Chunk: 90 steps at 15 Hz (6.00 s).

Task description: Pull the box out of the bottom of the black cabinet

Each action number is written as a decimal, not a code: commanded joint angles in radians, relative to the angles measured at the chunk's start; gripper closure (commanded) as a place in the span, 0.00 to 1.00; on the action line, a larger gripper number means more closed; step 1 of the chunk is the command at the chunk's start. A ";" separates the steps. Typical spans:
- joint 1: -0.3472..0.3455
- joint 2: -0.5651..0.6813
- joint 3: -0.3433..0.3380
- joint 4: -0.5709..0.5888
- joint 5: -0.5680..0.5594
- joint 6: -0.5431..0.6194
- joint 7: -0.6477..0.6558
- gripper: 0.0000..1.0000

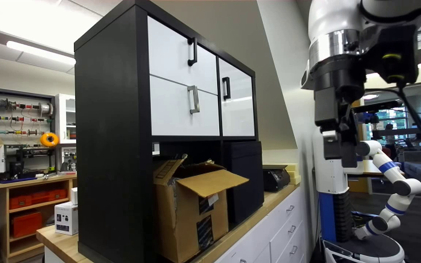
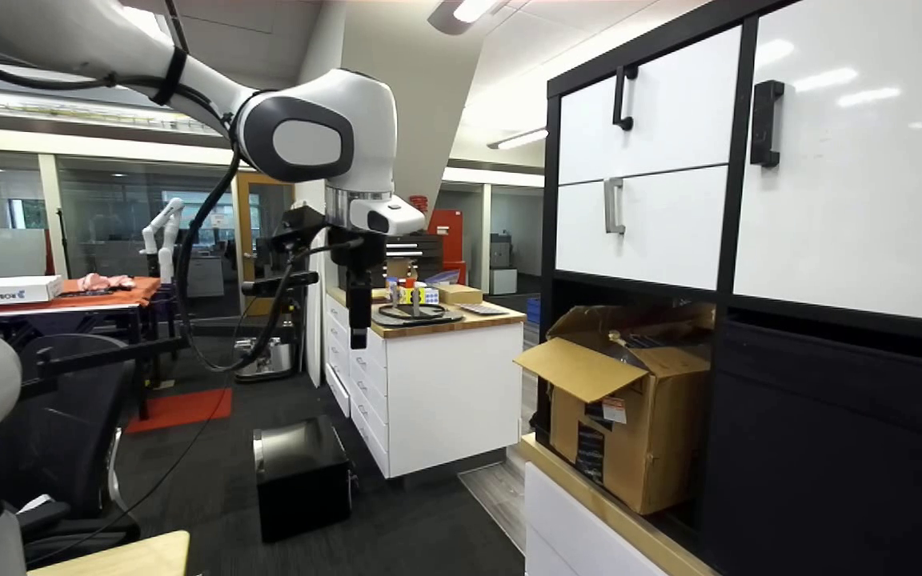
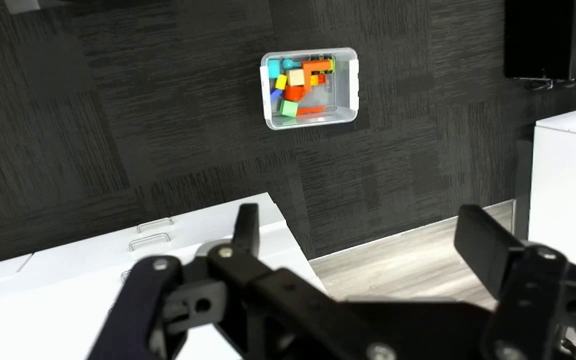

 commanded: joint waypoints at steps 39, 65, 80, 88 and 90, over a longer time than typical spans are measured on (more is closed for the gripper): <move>0.002 0.504 -0.045 0.312 -0.358 0.553 -0.510 0.00; -0.135 0.949 0.004 0.753 -0.369 0.750 -1.180 0.00; -0.227 0.845 0.096 0.597 -0.274 0.800 -1.227 0.94; -0.273 0.703 0.144 0.377 -0.101 0.899 -1.372 0.95; -0.281 0.672 0.157 0.331 -0.056 0.918 -1.410 0.95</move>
